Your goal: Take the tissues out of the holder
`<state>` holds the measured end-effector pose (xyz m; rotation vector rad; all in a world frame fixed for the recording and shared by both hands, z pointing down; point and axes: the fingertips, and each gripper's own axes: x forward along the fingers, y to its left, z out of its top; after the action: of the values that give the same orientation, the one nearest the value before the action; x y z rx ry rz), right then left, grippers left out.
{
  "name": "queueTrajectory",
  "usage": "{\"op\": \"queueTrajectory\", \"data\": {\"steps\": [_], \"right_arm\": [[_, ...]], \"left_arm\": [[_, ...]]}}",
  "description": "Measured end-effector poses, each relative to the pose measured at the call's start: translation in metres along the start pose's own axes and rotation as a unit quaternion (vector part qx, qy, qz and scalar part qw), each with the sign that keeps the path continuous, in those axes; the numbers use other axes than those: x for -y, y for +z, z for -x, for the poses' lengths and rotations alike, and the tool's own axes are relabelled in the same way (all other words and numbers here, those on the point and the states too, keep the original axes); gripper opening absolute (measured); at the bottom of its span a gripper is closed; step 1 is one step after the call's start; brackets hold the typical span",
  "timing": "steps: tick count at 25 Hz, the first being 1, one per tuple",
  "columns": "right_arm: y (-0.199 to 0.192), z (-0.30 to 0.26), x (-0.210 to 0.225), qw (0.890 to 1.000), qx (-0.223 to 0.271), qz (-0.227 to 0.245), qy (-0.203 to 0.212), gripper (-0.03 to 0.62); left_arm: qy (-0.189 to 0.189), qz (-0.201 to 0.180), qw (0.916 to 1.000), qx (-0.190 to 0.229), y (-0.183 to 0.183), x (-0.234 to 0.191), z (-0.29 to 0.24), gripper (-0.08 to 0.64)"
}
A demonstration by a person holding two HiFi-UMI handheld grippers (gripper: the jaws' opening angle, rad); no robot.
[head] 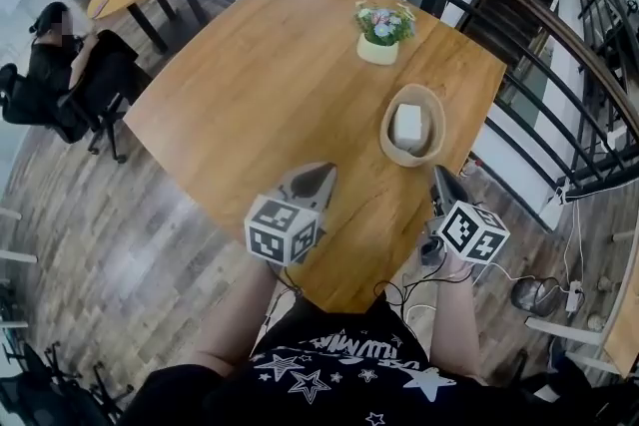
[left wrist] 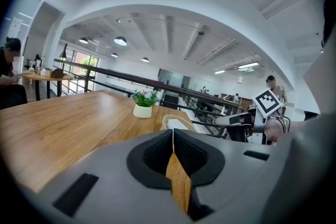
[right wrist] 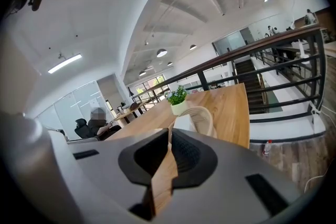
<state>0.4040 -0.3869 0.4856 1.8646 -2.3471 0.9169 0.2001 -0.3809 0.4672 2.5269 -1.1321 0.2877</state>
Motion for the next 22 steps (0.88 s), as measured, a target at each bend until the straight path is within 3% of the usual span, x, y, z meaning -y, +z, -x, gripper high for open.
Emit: {"op": "queueTrajectory", "data": {"steps": [16, 20, 21, 22], "right_arm": [[0.014, -0.087, 0.022, 0.998, -0.042, 0.022, 0.044, 0.031], [0.012, -0.1, 0.024, 0.997, -0.058, 0.041, 0.039, 0.037], [0.011, -0.104, 0.024, 0.996, -0.066, 0.046, 0.037, 0.096], [0.009, -0.108, 0.025, 0.995, -0.075, 0.05, 0.035, 0.202]], "left_arm": [[0.07, 0.005, 0.9975, -0.003, 0.005, -0.002, -0.033, 0.017], [0.083, 0.012, 0.9964, 0.0, 0.005, -0.005, -0.032, 0.017], [0.086, 0.013, 0.9962, 0.001, 0.006, -0.006, -0.032, 0.017], [0.088, 0.015, 0.996, 0.002, 0.007, -0.007, -0.032, 0.017]]}}
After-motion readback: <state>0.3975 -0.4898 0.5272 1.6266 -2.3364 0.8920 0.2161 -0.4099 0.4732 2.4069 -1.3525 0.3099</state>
